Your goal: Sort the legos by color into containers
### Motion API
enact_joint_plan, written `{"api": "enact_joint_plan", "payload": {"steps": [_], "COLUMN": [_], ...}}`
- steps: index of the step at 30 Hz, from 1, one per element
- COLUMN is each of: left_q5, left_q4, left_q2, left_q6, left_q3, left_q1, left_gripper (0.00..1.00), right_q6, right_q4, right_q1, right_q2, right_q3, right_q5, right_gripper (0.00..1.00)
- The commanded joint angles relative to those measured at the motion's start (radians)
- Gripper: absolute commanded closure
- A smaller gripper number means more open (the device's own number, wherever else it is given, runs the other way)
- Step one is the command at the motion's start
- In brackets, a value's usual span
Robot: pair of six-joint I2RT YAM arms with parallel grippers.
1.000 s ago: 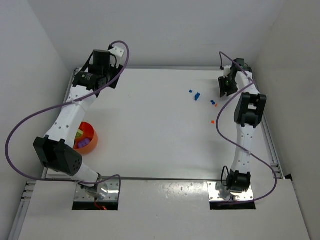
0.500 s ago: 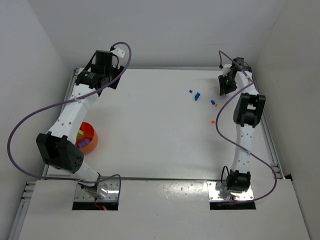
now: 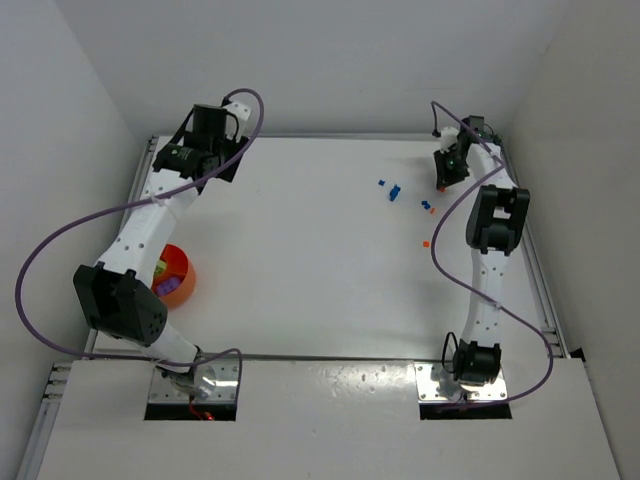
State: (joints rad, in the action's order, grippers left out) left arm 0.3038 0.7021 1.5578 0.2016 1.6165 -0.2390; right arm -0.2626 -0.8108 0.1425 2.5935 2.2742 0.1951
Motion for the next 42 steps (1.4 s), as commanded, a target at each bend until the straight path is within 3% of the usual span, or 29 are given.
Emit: {"api": "enact_joint_plan", "payload": {"steps": [1,8,14,17,21,22,26,27,30,31,33,34,35,37,42], "left_q5": [0.018,0.018,-0.020,-0.155,-0.403,-0.507,-0.666,-0.711,-0.762,-0.784,-0.793,-0.793,-0.793,-0.776,-0.763], "left_q4": [-0.024,-0.024,-0.024,-0.024,-0.013,-0.039,-0.091,-0.092,-0.125,-0.168,-0.219,-0.263,-0.280,-0.291,-0.374], "left_q2": [-0.034,-0.067,-0.097,-0.137,-0.201,-0.220,-0.280,-0.280,-0.311,-0.324,-0.361,-0.361,-0.370,-0.351,-0.246], "left_q6": [0.002,0.002,-0.036,-0.074,-0.163,-0.177,-0.248,-0.267,-0.300,-0.336,-0.378,-0.418,-0.433,-0.479,-0.580], "left_q3": [-0.010,-0.038,-0.078,-0.107,-0.153,-0.190,-0.273,-0.292,-0.337,-0.381,-0.423,-0.449,-0.449,-0.449,-0.440], "left_q1": [-0.006,-0.006,0.026,0.056,0.121,0.130,0.139,0.139,0.139,0.139,0.127,0.098,0.084,0.063,0.030], "left_gripper": [0.38,0.38,0.38,0.38,0.38,0.38,0.38,0.38,0.39,0.39,0.41,0.42,0.42,0.42,0.45], "right_q6": [-0.033,-0.067,-0.127,-0.158,-0.156,-0.117,0.101,0.247,0.472,0.664,0.889,1.119,1.213,1.217,1.286], "right_q4": [-0.097,-0.108,-0.062,-0.094,-0.194,-0.211,-0.205,-0.126,0.042,0.180,0.356,0.557,0.641,0.568,0.564], "right_q1": [-0.018,-0.018,-0.018,-0.018,-0.027,-0.027,-0.063,-0.063,-0.116,-0.130,-0.171,-0.185,-0.214,-0.259,-0.407], "right_q2": [0.034,-0.038,-0.222,-0.318,-0.357,-0.357,-0.337,-0.360,-0.424,-0.465,-0.512,-0.533,-0.567,-0.567,-0.558], "right_q3": [-0.091,-0.189,-0.442,-0.470,-0.323,-0.283,-0.171,-0.194,-0.350,-0.445,-0.552,-0.656,-0.695,-0.635,-0.567], "right_q5": [0.047,0.058,0.147,0.234,0.443,0.478,0.689,0.717,0.799,0.835,0.836,0.836,0.816,0.758,0.638], "right_gripper": [0.80,0.84,0.91,0.93,0.94,0.94,0.95,0.95,0.97,0.97,0.98,0.98,0.98,0.99,1.00]}}
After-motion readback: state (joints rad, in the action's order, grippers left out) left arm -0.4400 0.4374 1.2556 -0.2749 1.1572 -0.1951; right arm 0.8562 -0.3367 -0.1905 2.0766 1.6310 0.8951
